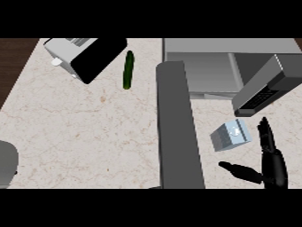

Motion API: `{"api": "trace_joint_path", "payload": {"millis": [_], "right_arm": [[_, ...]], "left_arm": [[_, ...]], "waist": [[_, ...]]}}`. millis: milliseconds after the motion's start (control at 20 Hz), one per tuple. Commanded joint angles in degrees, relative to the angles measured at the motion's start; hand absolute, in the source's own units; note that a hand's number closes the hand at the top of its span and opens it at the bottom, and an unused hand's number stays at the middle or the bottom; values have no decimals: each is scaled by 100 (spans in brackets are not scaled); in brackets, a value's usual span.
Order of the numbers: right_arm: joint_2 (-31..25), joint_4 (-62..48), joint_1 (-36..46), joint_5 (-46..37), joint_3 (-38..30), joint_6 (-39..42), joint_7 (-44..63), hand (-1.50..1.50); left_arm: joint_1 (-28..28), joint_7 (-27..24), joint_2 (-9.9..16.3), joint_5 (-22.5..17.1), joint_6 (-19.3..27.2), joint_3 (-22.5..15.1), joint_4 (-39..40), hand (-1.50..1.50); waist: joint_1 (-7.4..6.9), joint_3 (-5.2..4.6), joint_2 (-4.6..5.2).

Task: Pick up the milk, place it into the microwave and close the microwave

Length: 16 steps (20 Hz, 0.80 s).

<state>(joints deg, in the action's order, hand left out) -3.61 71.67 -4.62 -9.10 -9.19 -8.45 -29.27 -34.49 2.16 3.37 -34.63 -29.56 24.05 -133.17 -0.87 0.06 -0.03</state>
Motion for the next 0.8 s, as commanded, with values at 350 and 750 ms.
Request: {"api": "trace_joint_path", "payload": {"millis": [350, 750], "right_arm": [[-225, -2635, 1207, 157, -487, 128, -1512, -150], [-498, -4068, 1977, 414, -813, 635, -2258, -150]], "left_arm": [[-259, 166, 18, -874, -340, 387, -369, -150], [108, 472, 418, -1294, -58, 687, -272, -150]], "waist": [[-22, 1, 3], [3, 4, 15]]}}
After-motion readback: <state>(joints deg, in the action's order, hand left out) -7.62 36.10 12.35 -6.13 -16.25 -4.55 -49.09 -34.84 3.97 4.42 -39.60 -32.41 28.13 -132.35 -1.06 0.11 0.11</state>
